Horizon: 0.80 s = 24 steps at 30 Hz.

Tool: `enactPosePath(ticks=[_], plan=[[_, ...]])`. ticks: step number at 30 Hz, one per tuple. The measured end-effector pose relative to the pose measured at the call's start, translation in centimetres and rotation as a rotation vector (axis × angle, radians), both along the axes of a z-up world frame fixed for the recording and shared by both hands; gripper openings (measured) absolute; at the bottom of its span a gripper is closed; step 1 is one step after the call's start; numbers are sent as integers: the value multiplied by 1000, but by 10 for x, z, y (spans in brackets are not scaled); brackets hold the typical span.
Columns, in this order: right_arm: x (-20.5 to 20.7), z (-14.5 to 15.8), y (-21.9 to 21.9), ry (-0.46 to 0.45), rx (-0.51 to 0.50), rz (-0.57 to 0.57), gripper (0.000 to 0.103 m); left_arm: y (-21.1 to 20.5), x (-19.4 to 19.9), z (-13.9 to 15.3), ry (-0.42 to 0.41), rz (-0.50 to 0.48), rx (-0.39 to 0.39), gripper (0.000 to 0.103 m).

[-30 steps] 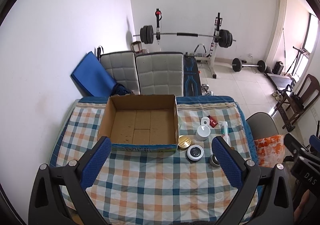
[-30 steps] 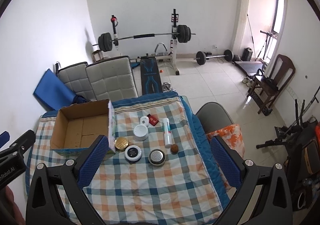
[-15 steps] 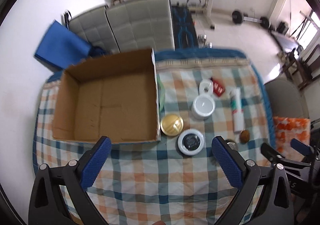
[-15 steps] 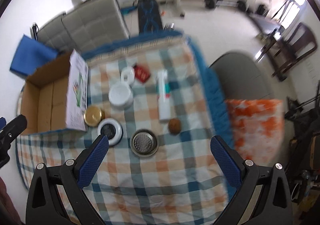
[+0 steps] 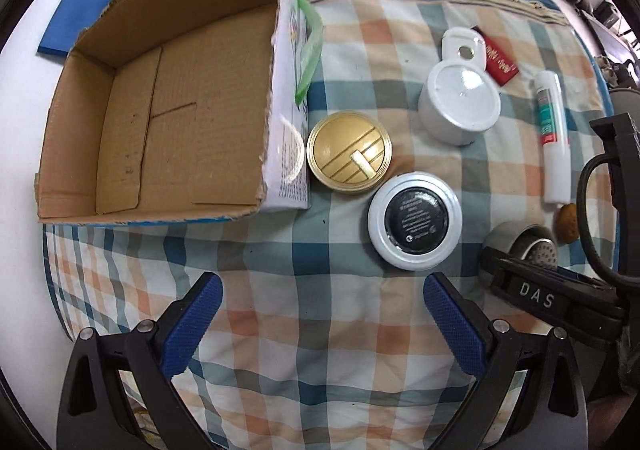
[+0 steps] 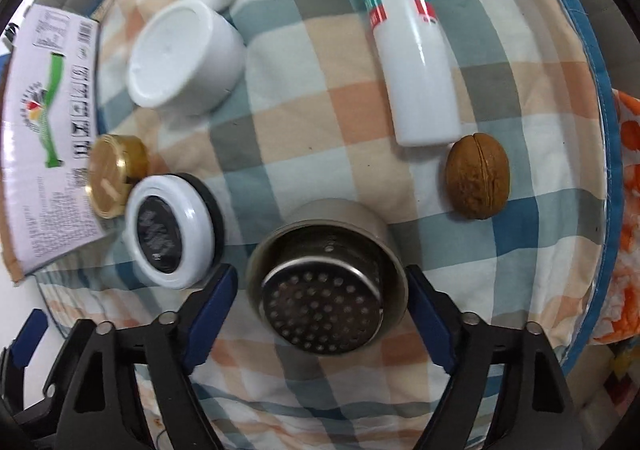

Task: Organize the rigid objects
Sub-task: 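Grasp the white-and-black jar with the left tool while the right tool grasps the steel tin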

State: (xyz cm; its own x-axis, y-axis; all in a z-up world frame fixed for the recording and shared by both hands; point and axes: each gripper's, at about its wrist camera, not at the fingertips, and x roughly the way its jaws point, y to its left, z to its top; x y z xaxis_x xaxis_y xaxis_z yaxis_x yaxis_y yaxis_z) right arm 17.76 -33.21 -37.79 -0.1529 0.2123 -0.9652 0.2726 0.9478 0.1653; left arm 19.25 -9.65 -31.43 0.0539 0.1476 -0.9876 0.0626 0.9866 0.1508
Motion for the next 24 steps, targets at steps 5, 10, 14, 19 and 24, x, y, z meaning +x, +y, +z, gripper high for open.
enactPosePath(ticks=[5,10,14,19,24], plan=[[-13,-4,-13,20,-14,15,75,-6,2,-8,32,7,-37,103],[-37,-6,-36,45,-48,-25,74,-20,14,-20,67,52,-130,103],[-47,-24,-45,50,-10,-86,74,-36,30,-41,102,62,-121,103],[-44,-29,-55,51,-1,-111,75,-52,44,-72,121,38,-64,103],[-41,-25,-62,70,2,-87,76,-65,51,-92,133,-25,-42,74]])
